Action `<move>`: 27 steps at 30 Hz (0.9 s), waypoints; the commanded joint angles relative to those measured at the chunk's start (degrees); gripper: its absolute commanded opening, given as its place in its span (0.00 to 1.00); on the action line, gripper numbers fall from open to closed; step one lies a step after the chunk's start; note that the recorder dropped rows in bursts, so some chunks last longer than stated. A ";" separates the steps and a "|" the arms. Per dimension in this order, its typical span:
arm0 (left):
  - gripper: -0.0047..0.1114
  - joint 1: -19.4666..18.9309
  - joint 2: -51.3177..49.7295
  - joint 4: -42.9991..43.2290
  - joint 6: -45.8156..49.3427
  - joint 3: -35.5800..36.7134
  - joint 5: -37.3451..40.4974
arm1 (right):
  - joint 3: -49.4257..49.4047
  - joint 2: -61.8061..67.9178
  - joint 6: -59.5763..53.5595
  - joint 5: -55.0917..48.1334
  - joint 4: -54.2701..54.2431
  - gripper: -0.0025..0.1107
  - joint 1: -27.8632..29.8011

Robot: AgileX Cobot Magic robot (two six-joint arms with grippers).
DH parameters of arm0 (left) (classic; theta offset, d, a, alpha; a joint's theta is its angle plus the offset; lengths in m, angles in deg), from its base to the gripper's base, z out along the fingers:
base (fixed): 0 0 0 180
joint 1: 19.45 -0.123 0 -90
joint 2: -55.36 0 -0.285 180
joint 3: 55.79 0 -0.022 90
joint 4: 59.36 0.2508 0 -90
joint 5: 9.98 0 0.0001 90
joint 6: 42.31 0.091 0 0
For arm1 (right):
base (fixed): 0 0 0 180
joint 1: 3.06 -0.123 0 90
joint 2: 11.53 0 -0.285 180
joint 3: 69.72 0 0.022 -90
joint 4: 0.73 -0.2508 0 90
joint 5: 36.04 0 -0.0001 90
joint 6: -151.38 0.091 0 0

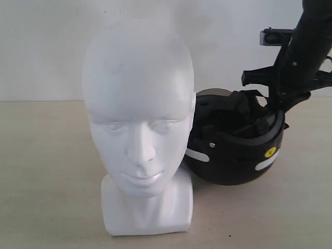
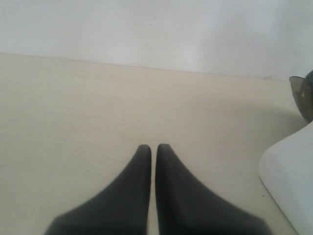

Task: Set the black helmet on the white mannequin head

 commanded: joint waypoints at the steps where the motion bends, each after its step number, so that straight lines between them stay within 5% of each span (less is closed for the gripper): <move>1: 0.08 -0.12 0.23 -0.22 -0.51 0.21 0.06 | 0.30 -1.97 -5.00 -7.76 -0.43 0.02 1.72; 12: 0.08 -0.12 0.23 -0.22 -0.51 0.21 0.06 | 0.30 -4.56 -7.65 -7.76 13.55 0.02 1.72; 21: 0.08 -0.12 0.23 -0.22 -0.51 0.21 0.06 | -0.11 -9.18 -18.46 -7.76 10.26 0.02 3.22; 27: 0.08 -0.12 0.23 -0.22 -0.51 0.21 0.06 | -11.33 -9.39 -24.85 -7.76 10.38 0.02 3.22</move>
